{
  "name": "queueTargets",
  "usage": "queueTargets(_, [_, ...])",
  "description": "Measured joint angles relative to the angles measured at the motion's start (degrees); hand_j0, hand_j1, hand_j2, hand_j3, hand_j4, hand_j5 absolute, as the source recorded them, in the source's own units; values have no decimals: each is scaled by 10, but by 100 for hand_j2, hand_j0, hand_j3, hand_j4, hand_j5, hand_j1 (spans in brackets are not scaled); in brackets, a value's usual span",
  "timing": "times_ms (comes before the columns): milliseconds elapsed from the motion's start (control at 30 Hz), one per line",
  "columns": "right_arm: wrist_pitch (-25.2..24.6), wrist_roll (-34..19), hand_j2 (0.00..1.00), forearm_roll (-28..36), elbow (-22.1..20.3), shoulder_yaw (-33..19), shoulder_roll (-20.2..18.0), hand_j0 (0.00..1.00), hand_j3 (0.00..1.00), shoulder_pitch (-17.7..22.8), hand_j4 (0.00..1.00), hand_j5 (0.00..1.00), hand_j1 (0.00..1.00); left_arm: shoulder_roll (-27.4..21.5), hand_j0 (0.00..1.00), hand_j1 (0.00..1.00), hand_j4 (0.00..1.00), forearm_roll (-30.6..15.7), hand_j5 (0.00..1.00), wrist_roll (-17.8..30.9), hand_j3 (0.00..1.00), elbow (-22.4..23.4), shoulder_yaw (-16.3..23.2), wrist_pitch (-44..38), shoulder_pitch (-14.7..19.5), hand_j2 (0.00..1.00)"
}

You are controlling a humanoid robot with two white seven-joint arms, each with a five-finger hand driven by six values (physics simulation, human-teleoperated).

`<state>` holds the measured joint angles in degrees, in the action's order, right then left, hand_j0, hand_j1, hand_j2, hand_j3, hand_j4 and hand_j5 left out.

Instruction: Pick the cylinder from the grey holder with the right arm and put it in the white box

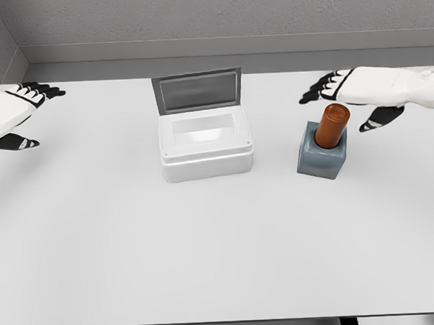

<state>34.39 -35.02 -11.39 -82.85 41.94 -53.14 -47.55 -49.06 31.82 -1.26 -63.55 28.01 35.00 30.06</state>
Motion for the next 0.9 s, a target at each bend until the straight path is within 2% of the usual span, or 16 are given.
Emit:
queueTargets(233, [0,0,99,-3,16,42,14,99,99,-15,99,99,99,0,100,100,100,0,100,0,100,1,0,0,0,100])
queueTargets(333, [0,0,88,-3,26,47,15,88,88,-16,88,88,88,0,100,100,100,0,100,0,100,1,0,0,0,100])
queueTargets(367, [0,0,82,-3,27,48,16,82,82,-17,82,82,82,0,100,100,100,0,100,0,100,1,0,0,0,100])
queueTargets(433, [0,0,76,-4,29,48,16,76,76,-18,76,76,76,-1,100,100,100,0,100,0,100,1,0,0,0,100])
queueTargets(633, [1,0,64,-4,30,49,16,64,64,-20,64,64,64,-1,100,100,100,-1,100,0,100,1,-1,0,0,100])
queueTargets(767, [1,1,60,-3,29,49,16,60,60,-19,60,60,60,-1,100,100,100,0,100,0,100,1,-1,0,0,100])
queueTargets(833, [0,1,54,-3,28,49,16,54,54,-19,54,54,54,-1,100,100,100,0,100,0,100,1,-1,0,0,100])
queueTargets(900, [0,3,54,-2,28,48,16,54,54,-19,54,54,54,-1,100,100,100,0,100,0,100,1,-1,0,0,100])
